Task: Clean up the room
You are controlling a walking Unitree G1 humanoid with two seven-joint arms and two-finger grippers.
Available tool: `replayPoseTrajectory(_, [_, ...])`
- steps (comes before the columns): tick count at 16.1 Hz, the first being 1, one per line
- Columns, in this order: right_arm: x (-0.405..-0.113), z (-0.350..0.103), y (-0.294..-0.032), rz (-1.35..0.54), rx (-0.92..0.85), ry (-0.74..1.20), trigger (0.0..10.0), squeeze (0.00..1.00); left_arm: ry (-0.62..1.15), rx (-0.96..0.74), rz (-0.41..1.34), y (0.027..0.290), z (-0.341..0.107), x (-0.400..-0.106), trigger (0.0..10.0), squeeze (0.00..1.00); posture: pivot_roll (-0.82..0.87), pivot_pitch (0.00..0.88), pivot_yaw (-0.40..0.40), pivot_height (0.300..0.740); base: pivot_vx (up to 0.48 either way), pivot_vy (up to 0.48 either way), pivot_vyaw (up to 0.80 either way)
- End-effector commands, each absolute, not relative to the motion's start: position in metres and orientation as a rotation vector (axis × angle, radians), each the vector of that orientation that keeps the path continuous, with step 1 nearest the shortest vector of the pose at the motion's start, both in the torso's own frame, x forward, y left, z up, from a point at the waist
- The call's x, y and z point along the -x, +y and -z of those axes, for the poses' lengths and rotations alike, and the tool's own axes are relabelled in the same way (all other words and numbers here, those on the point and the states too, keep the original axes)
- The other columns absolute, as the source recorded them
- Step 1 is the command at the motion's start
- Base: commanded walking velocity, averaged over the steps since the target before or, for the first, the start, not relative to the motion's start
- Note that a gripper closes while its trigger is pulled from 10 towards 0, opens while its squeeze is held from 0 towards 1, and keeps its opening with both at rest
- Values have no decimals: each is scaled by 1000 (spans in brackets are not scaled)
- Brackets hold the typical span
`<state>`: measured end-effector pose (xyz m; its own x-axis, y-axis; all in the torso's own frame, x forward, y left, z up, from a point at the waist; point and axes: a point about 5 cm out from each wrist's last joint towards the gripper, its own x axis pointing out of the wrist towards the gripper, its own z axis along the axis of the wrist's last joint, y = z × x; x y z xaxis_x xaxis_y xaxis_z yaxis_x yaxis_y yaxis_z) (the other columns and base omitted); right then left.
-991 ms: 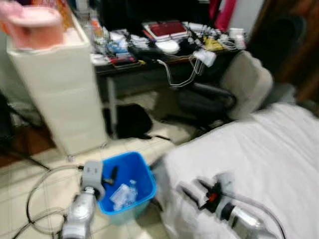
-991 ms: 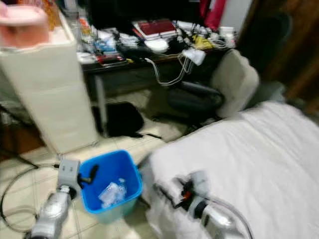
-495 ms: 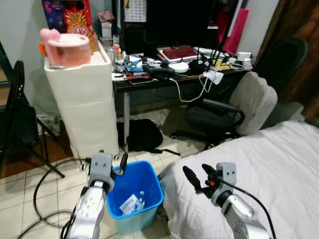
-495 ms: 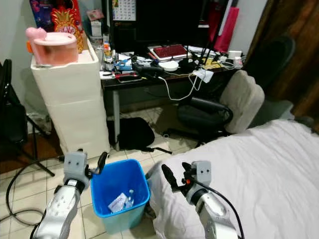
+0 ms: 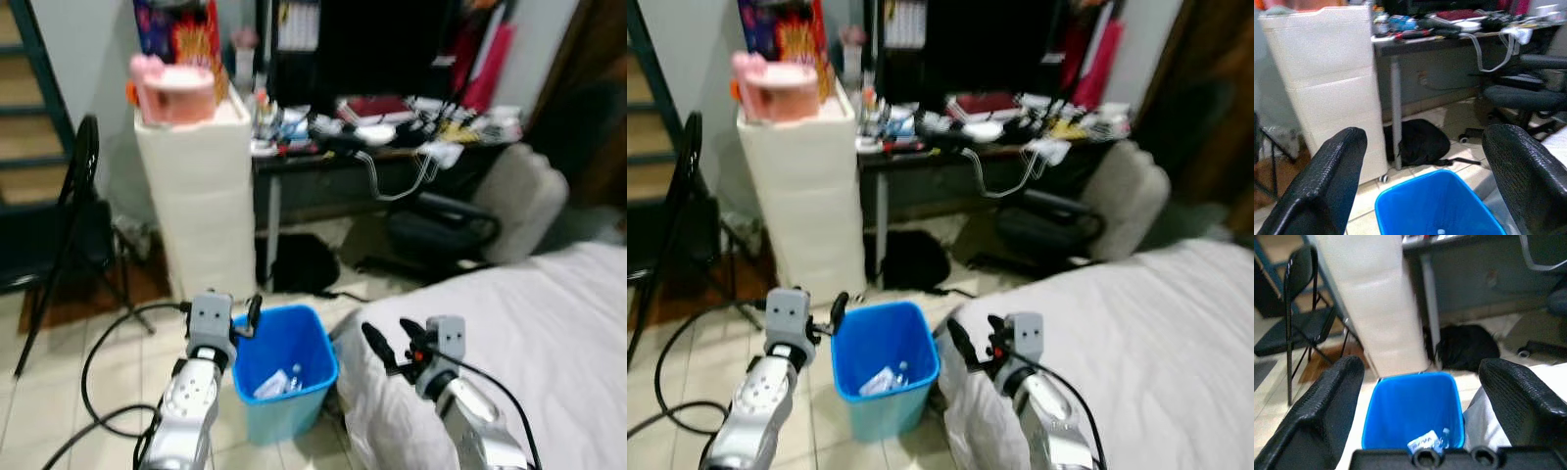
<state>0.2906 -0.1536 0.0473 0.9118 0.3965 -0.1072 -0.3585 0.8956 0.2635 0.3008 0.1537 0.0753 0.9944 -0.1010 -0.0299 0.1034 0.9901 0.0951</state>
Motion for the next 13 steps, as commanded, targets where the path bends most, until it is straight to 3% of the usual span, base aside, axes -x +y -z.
replayPoseTrajectory(1, [-291,-45,-159,-378,-234,167,10000,0,14,-99,111,151,-79,-302,10000,0,74,0,-66,740,-274,0,0])
replayPoseTrajectory(10, [-287,-40,-159,-399,-224,184,10000,0,25,-75,127,143,-76,-299,10000,0,64,0,-68,740,-274,0,0])
replayPoseTrajectory(13, [-286,-38,-160,-398,-223,190,10000,0,31,-68,138,139,-74,-298,10000,78,58,0,-67,740,-273,0,0])
